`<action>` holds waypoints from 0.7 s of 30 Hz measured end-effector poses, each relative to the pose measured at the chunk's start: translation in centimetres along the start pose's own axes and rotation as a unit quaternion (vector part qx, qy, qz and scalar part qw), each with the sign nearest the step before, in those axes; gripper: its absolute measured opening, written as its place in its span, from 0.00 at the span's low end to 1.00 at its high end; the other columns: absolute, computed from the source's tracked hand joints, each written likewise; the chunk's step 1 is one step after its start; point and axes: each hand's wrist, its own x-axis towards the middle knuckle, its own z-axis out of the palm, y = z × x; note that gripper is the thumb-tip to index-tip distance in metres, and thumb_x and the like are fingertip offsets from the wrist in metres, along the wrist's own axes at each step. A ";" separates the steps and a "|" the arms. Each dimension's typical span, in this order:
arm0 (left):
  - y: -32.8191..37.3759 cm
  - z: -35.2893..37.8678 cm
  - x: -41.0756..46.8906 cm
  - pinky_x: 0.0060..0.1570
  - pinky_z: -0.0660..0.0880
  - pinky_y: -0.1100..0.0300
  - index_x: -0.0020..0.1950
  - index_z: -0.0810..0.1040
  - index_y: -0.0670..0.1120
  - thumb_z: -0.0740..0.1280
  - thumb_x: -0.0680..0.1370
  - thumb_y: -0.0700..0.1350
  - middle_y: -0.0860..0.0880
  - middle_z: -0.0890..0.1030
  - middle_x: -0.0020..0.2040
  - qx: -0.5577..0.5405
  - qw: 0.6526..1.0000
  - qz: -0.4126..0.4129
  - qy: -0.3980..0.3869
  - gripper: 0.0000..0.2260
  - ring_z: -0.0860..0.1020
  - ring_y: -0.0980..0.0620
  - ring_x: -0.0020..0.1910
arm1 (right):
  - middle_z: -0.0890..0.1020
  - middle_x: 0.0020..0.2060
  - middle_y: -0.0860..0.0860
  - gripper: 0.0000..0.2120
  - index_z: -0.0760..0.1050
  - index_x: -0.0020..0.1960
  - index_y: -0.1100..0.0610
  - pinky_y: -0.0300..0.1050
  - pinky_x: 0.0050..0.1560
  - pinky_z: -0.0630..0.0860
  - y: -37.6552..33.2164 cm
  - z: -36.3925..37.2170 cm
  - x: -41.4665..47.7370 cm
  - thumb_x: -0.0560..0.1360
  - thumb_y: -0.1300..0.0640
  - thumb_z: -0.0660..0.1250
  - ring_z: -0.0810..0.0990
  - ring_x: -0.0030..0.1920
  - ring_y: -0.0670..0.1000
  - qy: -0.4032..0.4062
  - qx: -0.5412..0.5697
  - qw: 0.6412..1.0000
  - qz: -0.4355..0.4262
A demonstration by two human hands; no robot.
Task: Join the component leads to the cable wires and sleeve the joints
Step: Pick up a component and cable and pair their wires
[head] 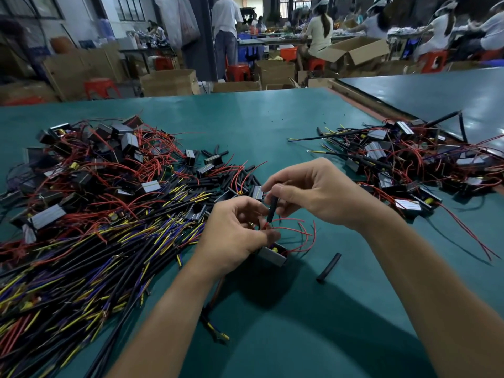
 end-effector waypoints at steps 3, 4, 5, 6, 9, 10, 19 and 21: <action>-0.3 -0.1 0.2 0.35 0.72 0.61 0.44 0.79 0.43 0.79 0.62 0.30 0.52 0.80 0.32 0.040 0.999 0.007 -0.001 0.17 0.75 0.50 0.34 | 0.84 0.34 0.54 0.06 0.84 0.49 0.60 0.48 0.44 0.83 0.3 -0.3 0.1 0.78 0.65 0.67 0.82 0.35 0.50 -0.004 -0.045 0.999 0.005; -0.3 -0.1 0.1 0.34 0.72 0.61 0.44 0.79 0.43 0.79 0.62 0.30 0.51 0.80 0.32 0.040 0.999 0.005 -0.005 0.17 0.75 0.50 0.33 | 0.84 0.33 0.54 0.06 0.84 0.50 0.61 0.49 0.45 0.83 0.3 -0.4 0.1 0.77 0.64 0.68 0.82 0.34 0.50 -0.005 -0.055 0.998 0.007; -0.3 -0.2 0.1 0.34 0.73 0.60 0.43 0.79 0.43 0.79 0.62 0.30 0.51 0.80 0.32 0.042 0.999 0.002 -0.008 0.17 0.75 0.51 0.32 | 0.84 0.33 0.56 0.06 0.84 0.49 0.61 0.50 0.45 0.83 0.2 -0.4 0.1 0.77 0.64 0.68 0.82 0.34 0.50 -0.003 -0.059 0.998 0.005; -0.3 -0.2 0.1 0.34 0.73 0.59 0.43 0.79 0.44 0.80 0.62 0.31 0.51 0.80 0.33 0.052 0.999 0.003 -0.009 0.17 0.75 0.51 0.32 | 0.84 0.34 0.58 0.05 0.84 0.49 0.61 0.52 0.45 0.83 0.1 -0.3 0.0 0.77 0.64 0.69 0.82 0.34 0.50 0.002 -0.062 0.998 -0.001; -0.3 -0.2 0.0 0.33 0.74 0.57 0.41 0.79 0.49 0.82 0.60 0.37 0.52 0.81 0.33 0.127 0.991 0.029 0.001 0.17 0.74 0.54 0.30 | 0.83 0.33 0.61 0.06 0.84 0.47 0.59 0.55 0.46 0.83 -0.1 -0.3 -0.1 0.76 0.65 0.69 0.81 0.34 0.51 0.020 -0.056 0.998 -0.020; -0.3 -0.2 0.0 0.33 0.73 0.58 0.41 0.79 0.49 0.82 0.60 0.38 0.53 0.81 0.33 0.151 0.988 0.041 0.007 0.17 0.73 0.55 0.29 | 0.83 0.33 0.60 0.06 0.84 0.47 0.59 0.55 0.46 0.83 -0.2 -0.3 -0.1 0.76 0.65 0.69 0.81 0.34 0.51 0.018 -0.055 0.998 -0.017; -0.4 -0.1 0.0 0.34 0.77 0.57 0.43 0.79 0.46 0.78 0.63 0.35 0.48 0.82 0.35 0.186 0.979 0.073 0.031 0.14 0.79 0.47 0.32 | 0.84 0.34 0.59 0.07 0.85 0.44 0.55 0.60 0.46 0.81 -0.4 -0.7 -0.3 0.76 0.64 0.70 0.83 0.36 0.58 0.030 -0.115 0.993 -0.004; -0.5 -0.1 0.2 0.34 0.77 0.56 0.42 0.78 0.47 0.78 0.62 0.34 0.49 0.82 0.34 0.182 0.980 0.069 0.033 0.15 0.78 0.49 0.31 | 0.84 0.33 0.56 0.07 0.85 0.44 0.53 0.51 0.43 0.81 -0.1 -0.3 -0.1 0.76 0.63 0.70 0.83 0.36 0.56 0.013 -0.153 0.988 -0.009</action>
